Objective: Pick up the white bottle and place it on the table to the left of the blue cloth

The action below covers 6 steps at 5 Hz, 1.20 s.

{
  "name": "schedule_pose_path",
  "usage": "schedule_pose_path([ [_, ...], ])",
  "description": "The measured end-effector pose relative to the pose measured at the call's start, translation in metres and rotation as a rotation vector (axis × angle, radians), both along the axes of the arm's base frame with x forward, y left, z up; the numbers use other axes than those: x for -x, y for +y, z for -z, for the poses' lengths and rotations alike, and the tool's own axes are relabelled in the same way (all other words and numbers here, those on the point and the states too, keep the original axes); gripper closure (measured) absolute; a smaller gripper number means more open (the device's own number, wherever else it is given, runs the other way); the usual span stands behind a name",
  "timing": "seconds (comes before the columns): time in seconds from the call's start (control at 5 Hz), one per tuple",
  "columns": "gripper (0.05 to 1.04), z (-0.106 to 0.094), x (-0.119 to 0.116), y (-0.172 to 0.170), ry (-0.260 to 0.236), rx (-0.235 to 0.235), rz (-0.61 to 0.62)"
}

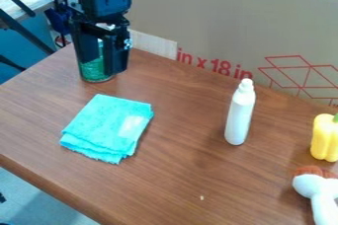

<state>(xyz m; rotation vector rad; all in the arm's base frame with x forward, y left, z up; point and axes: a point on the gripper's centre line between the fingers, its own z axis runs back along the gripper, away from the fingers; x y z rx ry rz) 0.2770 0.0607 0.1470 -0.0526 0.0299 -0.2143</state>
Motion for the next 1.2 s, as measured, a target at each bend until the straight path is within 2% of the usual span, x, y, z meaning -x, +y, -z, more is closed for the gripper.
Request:
schedule_pose_path([
  [0.2,0.082,0.009,0.001,-0.002,0.032,0.009,0.004],
  [0.4,0.082,0.01,-0.015,-0.021,0.002,0.014,0.043],
  [0.6,0.082,0.014,-0.03,-0.063,-0.106,0.002,0.004],
  [0.8,0.082,0.009,-0.037,-0.097,-0.151,0.002,0.039],
  [1.0,0.082,0.012,-0.048,-0.121,-0.174,-0.009,0.059],
  [1.2,0.082,0.01,-0.053,-0.136,-0.22,-0.034,0.102],
])
